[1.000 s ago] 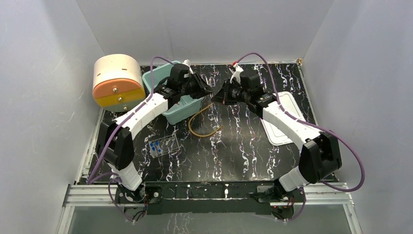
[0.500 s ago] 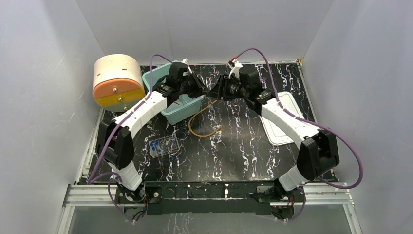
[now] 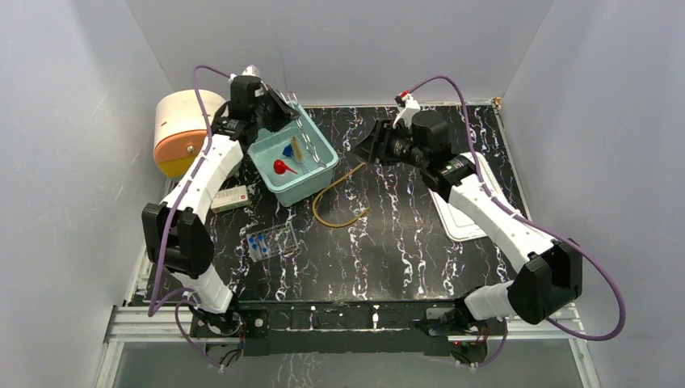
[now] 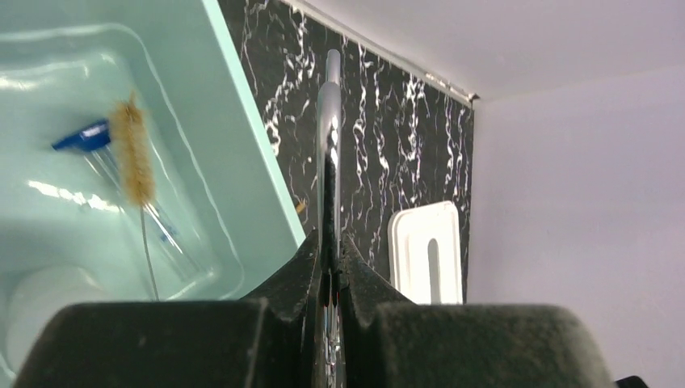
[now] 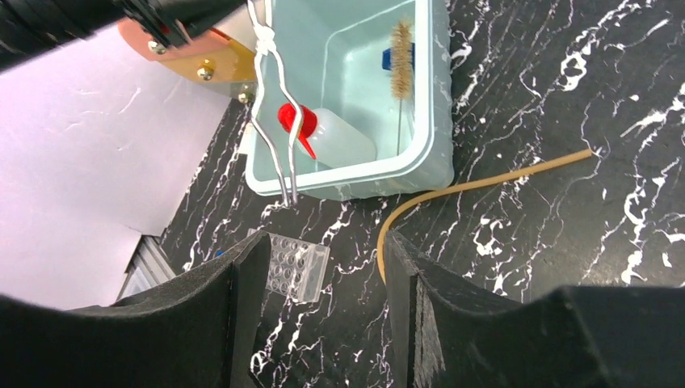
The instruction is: Organize the chemistry lab equipment
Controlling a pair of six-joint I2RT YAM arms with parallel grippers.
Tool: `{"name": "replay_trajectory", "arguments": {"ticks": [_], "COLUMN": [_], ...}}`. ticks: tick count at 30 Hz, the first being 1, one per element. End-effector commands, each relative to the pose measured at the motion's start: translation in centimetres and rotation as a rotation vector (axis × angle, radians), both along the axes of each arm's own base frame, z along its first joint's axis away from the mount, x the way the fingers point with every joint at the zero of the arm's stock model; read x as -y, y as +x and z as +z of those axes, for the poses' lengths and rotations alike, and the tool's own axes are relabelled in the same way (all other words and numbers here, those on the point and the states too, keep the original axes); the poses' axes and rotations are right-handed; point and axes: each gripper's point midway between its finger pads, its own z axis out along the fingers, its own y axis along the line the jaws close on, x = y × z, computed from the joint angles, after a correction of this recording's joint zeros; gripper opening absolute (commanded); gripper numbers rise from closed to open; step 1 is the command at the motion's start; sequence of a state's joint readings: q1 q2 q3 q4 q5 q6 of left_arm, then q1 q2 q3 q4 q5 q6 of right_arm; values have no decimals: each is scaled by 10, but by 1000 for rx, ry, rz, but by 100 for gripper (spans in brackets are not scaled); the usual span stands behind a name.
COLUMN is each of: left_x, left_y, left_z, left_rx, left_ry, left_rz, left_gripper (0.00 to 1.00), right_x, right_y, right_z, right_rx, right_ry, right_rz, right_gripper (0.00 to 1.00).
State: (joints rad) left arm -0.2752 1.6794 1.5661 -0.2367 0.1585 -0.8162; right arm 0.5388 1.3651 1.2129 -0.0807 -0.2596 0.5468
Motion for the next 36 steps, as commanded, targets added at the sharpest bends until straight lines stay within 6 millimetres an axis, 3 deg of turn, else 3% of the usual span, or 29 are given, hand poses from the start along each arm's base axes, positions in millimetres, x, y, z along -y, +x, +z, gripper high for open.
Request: {"name": "replay_trajectory", "arguments": {"ticks": [1, 7, 12, 19, 27, 36], "left_x": [-15, -38, -42, -40, -36, -43], "left_y": [18, 47, 59, 78, 84, 82], "left_z": [25, -6, -38, -67, -103, -131], "left_rx": [95, 81, 35, -38, -136, -209], "left_ry": [75, 208, 258, 232, 171, 216], "left_rz": [25, 69, 50, 49, 90, 120], "left_gripper": [0, 0, 0, 0, 0, 11], "right_x": [10, 18, 21, 18, 18, 14], "right_y": [-5, -11, -13, -18, -19, -18], "right_z": [-8, -14, -20, -16, -23, -23], "right_rx": [-14, -27, -36, -30, -45, -58], "right_ry": [-27, -47, -60, -19, -24, -16], "right_rz": [-37, -56, -64, -48, -41, -30], "right_gripper": [62, 62, 62, 62, 63, 63]}}
